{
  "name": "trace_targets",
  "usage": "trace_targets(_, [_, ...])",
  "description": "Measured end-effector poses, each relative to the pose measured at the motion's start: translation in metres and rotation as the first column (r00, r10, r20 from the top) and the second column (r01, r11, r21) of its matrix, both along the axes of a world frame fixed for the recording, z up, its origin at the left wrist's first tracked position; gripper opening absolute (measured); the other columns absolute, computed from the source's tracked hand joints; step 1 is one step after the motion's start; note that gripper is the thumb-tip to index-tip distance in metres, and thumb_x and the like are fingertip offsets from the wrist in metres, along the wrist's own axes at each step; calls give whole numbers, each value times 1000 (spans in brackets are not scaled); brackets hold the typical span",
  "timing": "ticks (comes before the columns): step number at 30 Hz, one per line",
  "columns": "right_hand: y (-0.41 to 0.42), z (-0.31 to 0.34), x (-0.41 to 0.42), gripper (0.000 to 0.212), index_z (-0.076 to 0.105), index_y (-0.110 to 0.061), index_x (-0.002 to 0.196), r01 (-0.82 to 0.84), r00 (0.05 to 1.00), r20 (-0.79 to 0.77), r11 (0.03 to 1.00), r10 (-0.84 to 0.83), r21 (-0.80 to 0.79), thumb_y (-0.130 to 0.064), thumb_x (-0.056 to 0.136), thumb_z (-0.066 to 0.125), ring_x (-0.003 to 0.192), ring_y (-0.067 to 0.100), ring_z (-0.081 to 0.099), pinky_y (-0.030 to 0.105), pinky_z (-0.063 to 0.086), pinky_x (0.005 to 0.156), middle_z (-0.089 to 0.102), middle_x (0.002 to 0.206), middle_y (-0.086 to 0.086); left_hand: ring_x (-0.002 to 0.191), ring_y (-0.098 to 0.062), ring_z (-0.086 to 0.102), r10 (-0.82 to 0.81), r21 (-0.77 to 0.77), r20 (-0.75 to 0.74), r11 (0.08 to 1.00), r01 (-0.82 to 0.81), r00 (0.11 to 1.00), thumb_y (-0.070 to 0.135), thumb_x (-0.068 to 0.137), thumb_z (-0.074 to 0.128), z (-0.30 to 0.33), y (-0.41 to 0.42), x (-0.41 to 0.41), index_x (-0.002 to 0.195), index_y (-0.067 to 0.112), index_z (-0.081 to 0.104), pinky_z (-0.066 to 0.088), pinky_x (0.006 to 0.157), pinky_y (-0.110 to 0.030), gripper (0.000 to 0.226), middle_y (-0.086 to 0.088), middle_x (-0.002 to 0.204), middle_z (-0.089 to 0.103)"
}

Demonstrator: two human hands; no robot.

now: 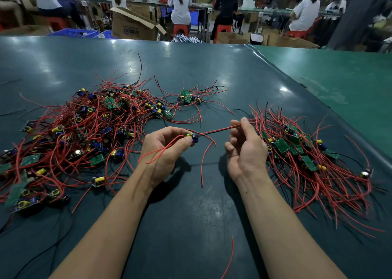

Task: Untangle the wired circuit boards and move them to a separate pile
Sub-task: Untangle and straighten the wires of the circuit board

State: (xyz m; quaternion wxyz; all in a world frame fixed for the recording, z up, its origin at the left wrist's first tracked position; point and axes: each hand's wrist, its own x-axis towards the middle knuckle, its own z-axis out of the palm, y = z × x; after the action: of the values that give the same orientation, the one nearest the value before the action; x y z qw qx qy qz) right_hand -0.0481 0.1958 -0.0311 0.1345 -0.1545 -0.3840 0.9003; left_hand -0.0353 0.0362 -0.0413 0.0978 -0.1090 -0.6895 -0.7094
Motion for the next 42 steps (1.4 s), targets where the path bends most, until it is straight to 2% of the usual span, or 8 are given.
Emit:
trace_targets(8, [9,1,-3,35,51,-12,66,33,999,21,998,-32,-47,-22,100,51,36,6,31,17,24,33,38,45,-6,48,3,55,11,-21,27,1000,-10,1000,15,73,64,-1,-1,-1,81,10,69,39,53,-6,11,5,66,72])
trace_targets(11, [7,2,-1,31,60,-11,74,14,1000,5,999,-14,-33,-29,98,56,39,5,39,16,31,35,45,50,-6,48,4,54,25,7,32,1000,-25,999,16,74,65,-1,-3,-2,80,13,69,39,51,-6,8,4,67,71])
trace_targets(15, [2,3,8,24,67,-10,88,-195,981,7,977,195,83,-31,77,73,46,3,52,13,41,39,57,58,-5,46,-2,44,64,76,71,995,-69,995,21,74,66,0,-6,-5,80,16,70,35,46,-14,8,0,71,71])
trace_targets(18, [-9,0,13,12,71,-6,88,-349,937,56,917,345,193,-17,84,70,49,3,59,13,47,43,65,62,-2,47,3,51,22,12,43,1000,-22,999,14,77,69,-1,-5,-3,81,13,71,37,48,-9,5,4,67,71])
trace_targets(22, [-11,0,15,12,73,-4,87,-451,893,76,877,445,164,-7,91,62,55,9,66,14,52,50,71,69,6,49,4,54,28,-68,23,997,-26,999,-3,86,66,-1,-5,-3,83,7,70,38,51,-6,11,10,60,67])
trace_targets(30, [-17,-3,20,14,71,-7,97,-426,888,19,807,460,409,1,89,64,61,10,66,19,53,55,75,77,3,49,3,51,56,-64,43,997,-53,998,20,76,71,0,-5,-2,81,15,71,37,49,-9,7,14,57,63])
trace_targets(38, [-7,-2,19,11,74,-9,95,-460,863,29,762,504,455,-6,86,68,66,12,68,20,54,57,74,79,4,51,4,54,-29,-71,70,997,34,997,23,76,67,-2,-7,-2,81,16,72,37,48,-8,10,10,62,67])
trace_targets(42, [-9,0,17,4,75,-12,85,-374,915,23,828,402,417,-11,85,72,57,15,68,20,52,51,75,78,6,51,2,53,-30,-62,64,998,34,997,23,75,67,-2,-6,-1,79,15,72,38,48,-10,10,6,63,68])
